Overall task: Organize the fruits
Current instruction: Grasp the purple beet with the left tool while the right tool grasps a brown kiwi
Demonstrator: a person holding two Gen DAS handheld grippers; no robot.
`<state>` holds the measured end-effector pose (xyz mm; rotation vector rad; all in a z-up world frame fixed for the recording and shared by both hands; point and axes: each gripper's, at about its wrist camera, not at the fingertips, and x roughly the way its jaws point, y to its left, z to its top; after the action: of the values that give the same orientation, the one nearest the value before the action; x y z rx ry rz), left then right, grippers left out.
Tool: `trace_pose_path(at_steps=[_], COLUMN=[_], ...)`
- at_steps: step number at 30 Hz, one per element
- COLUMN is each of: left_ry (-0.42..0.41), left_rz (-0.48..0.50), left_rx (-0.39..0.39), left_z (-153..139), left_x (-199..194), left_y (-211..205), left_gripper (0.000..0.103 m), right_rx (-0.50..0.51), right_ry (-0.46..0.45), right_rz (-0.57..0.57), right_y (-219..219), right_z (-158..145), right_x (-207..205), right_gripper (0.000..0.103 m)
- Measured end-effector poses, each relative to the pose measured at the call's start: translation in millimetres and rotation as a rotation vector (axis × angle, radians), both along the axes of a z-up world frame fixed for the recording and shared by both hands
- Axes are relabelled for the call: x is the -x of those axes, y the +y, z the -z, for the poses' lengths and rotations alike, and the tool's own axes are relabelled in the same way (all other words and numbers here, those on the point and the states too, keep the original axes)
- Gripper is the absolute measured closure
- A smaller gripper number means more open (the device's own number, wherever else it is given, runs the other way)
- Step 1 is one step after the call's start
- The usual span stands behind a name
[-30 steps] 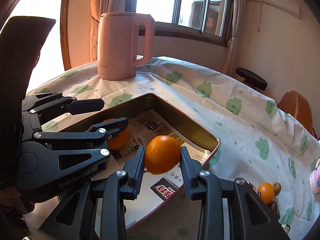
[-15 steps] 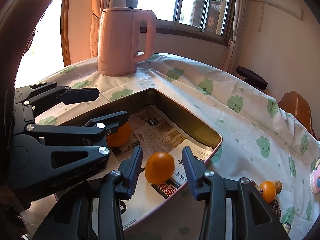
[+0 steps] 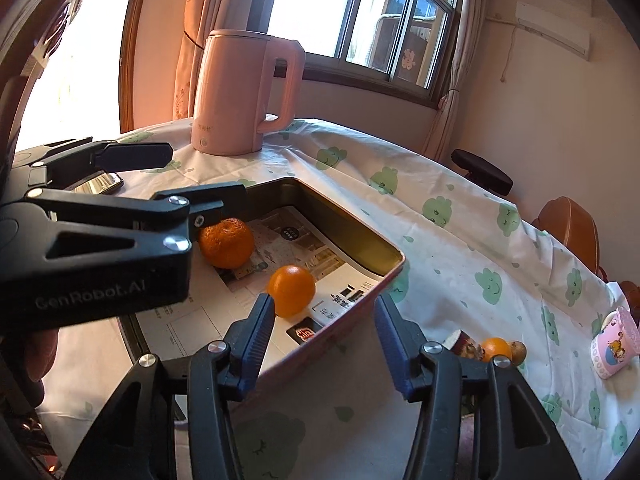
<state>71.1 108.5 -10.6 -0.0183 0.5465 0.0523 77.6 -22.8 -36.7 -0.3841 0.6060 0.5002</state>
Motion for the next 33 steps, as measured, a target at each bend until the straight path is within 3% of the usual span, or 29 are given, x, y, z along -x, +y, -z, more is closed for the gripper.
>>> trace_pose_path(at_steps=[9, 16, 28, 33], left_ry=[0.009, 0.079, 0.206, 0.239], left_rz=[0.165, 0.269, 0.375, 0.408], left_rx=[0.033, 0.036, 0.034, 0.054], left_z=[7.7, 24.6, 46.6, 50.6], left_x=[12.8, 5.3, -17.4, -22.5], left_y=[-79.0, -137.9, -178.8, -184.4], left_gripper=[0.023, 0.023, 0.024, 0.023], right_rx=[-0.054, -0.057, -0.127, -0.133], right_ry=[-0.025, 0.049, 0.168, 0.217], right_rz=[0.204, 0.351, 0.362, 0.343], right_y=[-106.4, -169.2, -192.2, -191.5], right_z=[-4.7, 14.8, 33.4, 38.6], right_x=[30.5, 28.6, 19.6, 13.9], right_gripper=[0.049, 0.049, 0.049, 0.060])
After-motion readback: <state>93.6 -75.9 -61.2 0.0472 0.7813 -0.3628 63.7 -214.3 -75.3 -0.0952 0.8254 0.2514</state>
